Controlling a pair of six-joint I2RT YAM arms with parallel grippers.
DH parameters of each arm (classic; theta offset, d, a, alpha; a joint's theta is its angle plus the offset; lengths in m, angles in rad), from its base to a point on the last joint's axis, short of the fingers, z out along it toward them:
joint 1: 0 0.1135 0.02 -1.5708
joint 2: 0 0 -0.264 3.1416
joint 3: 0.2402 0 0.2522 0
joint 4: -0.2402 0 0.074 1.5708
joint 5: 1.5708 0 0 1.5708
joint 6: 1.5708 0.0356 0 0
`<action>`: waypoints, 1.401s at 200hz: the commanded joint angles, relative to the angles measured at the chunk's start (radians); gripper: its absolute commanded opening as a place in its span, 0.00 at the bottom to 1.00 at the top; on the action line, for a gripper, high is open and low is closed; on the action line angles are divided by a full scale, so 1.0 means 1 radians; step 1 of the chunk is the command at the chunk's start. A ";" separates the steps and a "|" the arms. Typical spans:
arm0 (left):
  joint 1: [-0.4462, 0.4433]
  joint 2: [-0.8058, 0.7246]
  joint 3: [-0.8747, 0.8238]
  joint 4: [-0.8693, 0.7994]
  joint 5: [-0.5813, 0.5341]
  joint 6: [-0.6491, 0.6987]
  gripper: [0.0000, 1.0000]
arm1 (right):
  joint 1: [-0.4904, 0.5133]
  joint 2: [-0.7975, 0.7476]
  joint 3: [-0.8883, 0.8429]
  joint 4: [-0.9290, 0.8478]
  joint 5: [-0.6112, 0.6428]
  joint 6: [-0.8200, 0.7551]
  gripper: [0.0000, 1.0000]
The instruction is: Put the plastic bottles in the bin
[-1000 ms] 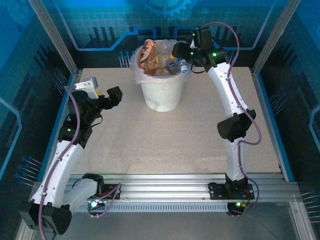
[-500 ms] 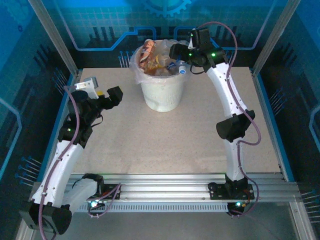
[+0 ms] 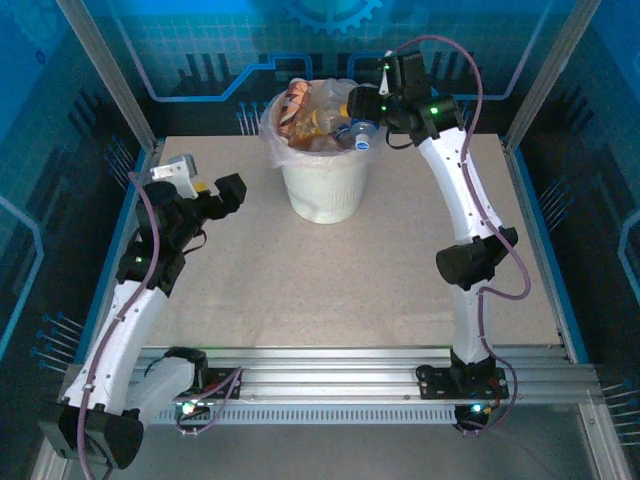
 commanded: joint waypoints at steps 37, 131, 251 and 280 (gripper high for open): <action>0.004 0.004 -0.007 0.020 0.020 -0.005 0.99 | -0.012 0.054 0.017 -0.012 -0.013 -0.007 0.46; 0.004 0.001 -0.002 0.013 0.020 -0.002 0.99 | -0.052 0.095 -0.019 0.086 -0.339 0.093 0.43; 0.005 -0.005 -0.004 0.013 0.015 -0.003 0.99 | -0.029 -0.058 -0.037 0.078 -0.135 -0.032 0.49; 0.004 -0.005 -0.011 0.022 0.012 -0.004 0.99 | -0.037 -0.032 -0.027 0.145 -0.070 -0.068 0.48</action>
